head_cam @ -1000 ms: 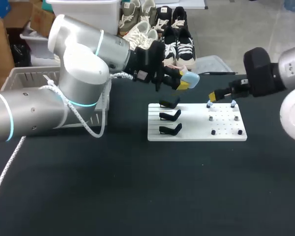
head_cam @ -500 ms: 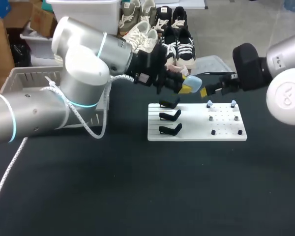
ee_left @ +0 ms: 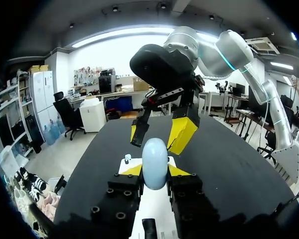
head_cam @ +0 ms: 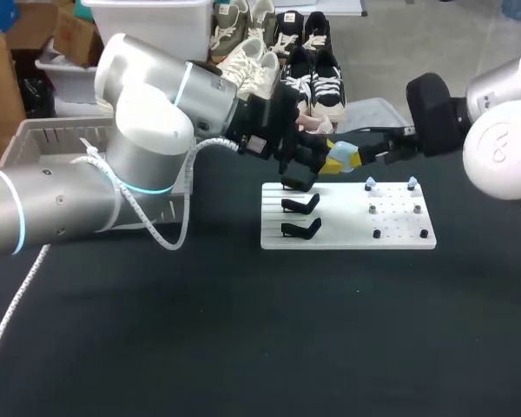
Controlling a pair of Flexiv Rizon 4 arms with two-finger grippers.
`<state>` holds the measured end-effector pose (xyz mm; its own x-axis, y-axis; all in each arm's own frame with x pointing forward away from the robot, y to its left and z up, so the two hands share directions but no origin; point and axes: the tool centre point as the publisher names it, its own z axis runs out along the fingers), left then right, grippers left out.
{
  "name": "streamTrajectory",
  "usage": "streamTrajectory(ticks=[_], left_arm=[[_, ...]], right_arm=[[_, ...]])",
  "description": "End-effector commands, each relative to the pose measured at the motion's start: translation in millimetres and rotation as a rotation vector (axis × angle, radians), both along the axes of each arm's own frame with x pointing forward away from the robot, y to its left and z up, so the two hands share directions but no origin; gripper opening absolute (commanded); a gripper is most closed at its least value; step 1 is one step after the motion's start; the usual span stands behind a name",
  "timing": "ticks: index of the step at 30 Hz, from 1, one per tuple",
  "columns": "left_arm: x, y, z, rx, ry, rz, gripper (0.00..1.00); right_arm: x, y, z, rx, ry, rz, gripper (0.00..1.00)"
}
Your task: Pick up each earbud case from the left stands, insert the matching earbuds, close the lid, and place the case in the box.
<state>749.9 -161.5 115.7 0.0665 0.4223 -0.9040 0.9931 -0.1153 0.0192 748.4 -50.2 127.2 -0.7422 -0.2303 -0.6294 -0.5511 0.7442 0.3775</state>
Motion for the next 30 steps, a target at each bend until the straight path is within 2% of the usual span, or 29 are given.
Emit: streamTrajectory(ticks=[1,11,14,17,18,21,26,30], left_arm=[[0.8,-2.3,0.1,0.004,0.001,-0.008,0.0],[-6.3,0.3,-3.6,0.013,-0.001,-0.021,0.0],[-8.8,3.9,-4.3,-0.003,-0.007,-0.011,0.0],[-10.5,9.8,-0.1,-0.095,-0.036,0.026,0.0],[-11.6,11.9,2.7,-0.152,-0.055,0.032,0.0],[-12.9,15.6,6.8,-0.218,-0.083,0.061,0.0],[-15.0,17.7,12.5,-0.281,-0.097,0.089,0.0],[-16.6,18.6,16.1,-0.295,-0.086,0.111,0.0]], right_arm=[[3.5,-2.9,1.5,0.015,0.004,0.014,1.0],[2.9,-8.8,14.3,0.008,-0.028,0.002,1.0],[-0.3,-13.6,19.3,0.006,-0.046,-0.011,1.0],[-3.8,-21.2,22.3,0.005,-0.06,-0.031,1.0],[-4.9,-24.5,22.6,0.006,-0.063,-0.04,1.0],[-8.3,-31.6,22.4,0.006,-0.065,-0.06,1.0],[-14.2,-40.0,20.6,0.007,-0.063,-0.088,1.0],[-17.3,-43.4,19.5,0.005,-0.059,-0.098,1.0]])
